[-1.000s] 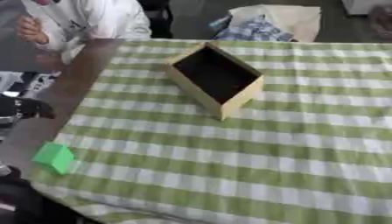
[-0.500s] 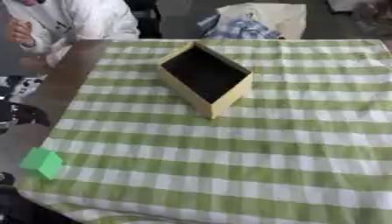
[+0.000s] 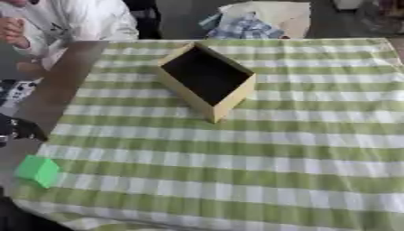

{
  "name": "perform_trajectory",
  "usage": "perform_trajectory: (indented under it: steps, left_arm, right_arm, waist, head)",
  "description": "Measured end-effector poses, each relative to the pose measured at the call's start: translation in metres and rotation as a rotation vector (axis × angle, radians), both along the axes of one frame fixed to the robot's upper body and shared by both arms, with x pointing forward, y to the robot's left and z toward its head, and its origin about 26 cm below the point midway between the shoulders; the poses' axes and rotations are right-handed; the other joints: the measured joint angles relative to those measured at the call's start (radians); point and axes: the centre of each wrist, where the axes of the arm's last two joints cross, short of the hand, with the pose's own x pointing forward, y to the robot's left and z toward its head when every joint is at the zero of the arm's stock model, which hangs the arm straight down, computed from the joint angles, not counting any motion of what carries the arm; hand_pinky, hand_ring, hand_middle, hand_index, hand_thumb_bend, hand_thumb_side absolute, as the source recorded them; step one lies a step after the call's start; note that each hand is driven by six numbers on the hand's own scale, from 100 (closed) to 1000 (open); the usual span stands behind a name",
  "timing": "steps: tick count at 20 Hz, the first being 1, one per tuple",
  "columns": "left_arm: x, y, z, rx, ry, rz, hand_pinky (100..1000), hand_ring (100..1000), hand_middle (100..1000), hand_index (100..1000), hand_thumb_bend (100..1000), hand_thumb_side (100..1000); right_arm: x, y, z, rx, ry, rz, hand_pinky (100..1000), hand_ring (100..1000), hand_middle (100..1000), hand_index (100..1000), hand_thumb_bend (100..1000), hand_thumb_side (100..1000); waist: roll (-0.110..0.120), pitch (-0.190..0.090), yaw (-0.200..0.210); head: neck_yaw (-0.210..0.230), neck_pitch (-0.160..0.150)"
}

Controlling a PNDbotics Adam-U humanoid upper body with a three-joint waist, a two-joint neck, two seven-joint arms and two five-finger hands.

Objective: Pick up objects on the table and place them in the box.

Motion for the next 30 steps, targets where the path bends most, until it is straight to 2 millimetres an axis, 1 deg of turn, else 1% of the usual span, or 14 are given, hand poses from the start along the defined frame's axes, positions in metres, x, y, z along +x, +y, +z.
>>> perform_trajectory:
  steps: [5, 11, 18, 22, 23, 24, 27, 28, 29, 30]
  left_arm:
    - [0.002, 0.007, -0.014, -0.032, 0.008, 0.038, 873, 874, 882, 956, 665, 247]
    - [0.003, 0.011, -0.025, -0.056, 0.003, 0.062, 867, 874, 881, 953, 644, 241]
    - [0.006, 0.017, -0.031, -0.060, 0.011, 0.089, 853, 871, 877, 947, 638, 233]
    - [0.008, 0.019, -0.034, -0.069, 0.007, 0.095, 821, 857, 861, 934, 601, 215]
    - [0.009, 0.018, -0.035, -0.075, 0.004, 0.096, 799, 844, 837, 916, 586, 206]
    - [0.009, 0.018, -0.037, -0.081, 0.001, 0.096, 795, 841, 833, 913, 583, 205]
    - [0.010, 0.018, -0.041, -0.096, -0.007, 0.091, 723, 778, 744, 856, 550, 202]
    - [0.010, 0.018, -0.041, -0.096, -0.007, 0.089, 717, 772, 738, 852, 547, 202]
    - [0.010, 0.018, -0.042, -0.099, -0.006, 0.087, 672, 729, 674, 810, 516, 192]
    - [0.011, 0.018, -0.043, -0.102, -0.005, 0.087, 654, 709, 652, 794, 505, 187]
  right_arm:
    - [0.000, 0.000, -0.001, 0.004, 0.001, -0.001, 566, 743, 701, 899, 100, 1000]
    - [0.000, 0.000, -0.002, 0.015, 0.007, 0.004, 563, 742, 699, 900, 100, 1000]
    - [0.000, 0.000, -0.003, 0.016, 0.011, 0.004, 562, 742, 697, 900, 100, 1000]
    - [0.000, 0.000, -0.003, 0.018, 0.012, 0.004, 560, 741, 695, 901, 100, 1000]
    - [0.000, 0.000, -0.003, 0.018, 0.014, 0.004, 559, 741, 695, 901, 100, 1000]
    - [0.000, 0.000, -0.004, 0.019, 0.016, 0.003, 559, 741, 695, 901, 100, 1000]
    - [0.000, 0.000, -0.004, 0.023, 0.017, 0.004, 560, 741, 694, 901, 100, 1000]
    - [0.000, 0.001, -0.004, 0.025, 0.017, 0.005, 560, 741, 694, 901, 100, 1000]
    - [0.000, 0.001, -0.005, 0.028, 0.017, 0.006, 560, 741, 694, 901, 100, 1000]
    - [0.000, 0.001, -0.005, 0.029, 0.017, 0.007, 559, 742, 694, 901, 100, 1000]
  waist:
    - [-0.005, 0.002, -0.002]
    - [-0.006, 0.005, -0.004]
    - [-0.009, 0.007, -0.008]
    - [-0.009, 0.008, -0.009]
    - [-0.009, 0.008, -0.010]
    - [-0.010, 0.009, -0.011]
    - [-0.010, 0.010, -0.014]
    - [-0.010, 0.010, -0.014]
    - [-0.010, 0.010, -0.014]
    - [-0.010, 0.011, -0.015]
  head:
    - [0.002, 0.000]
    - [0.006, 0.000]
    - [0.010, 0.000]
    - [0.014, 0.000]
    - [0.015, 0.000]
    - [0.016, 0.000]
    - [0.017, 0.000]
    - [0.017, 0.000]
    - [0.018, 0.000]
    - [0.018, 0.000]
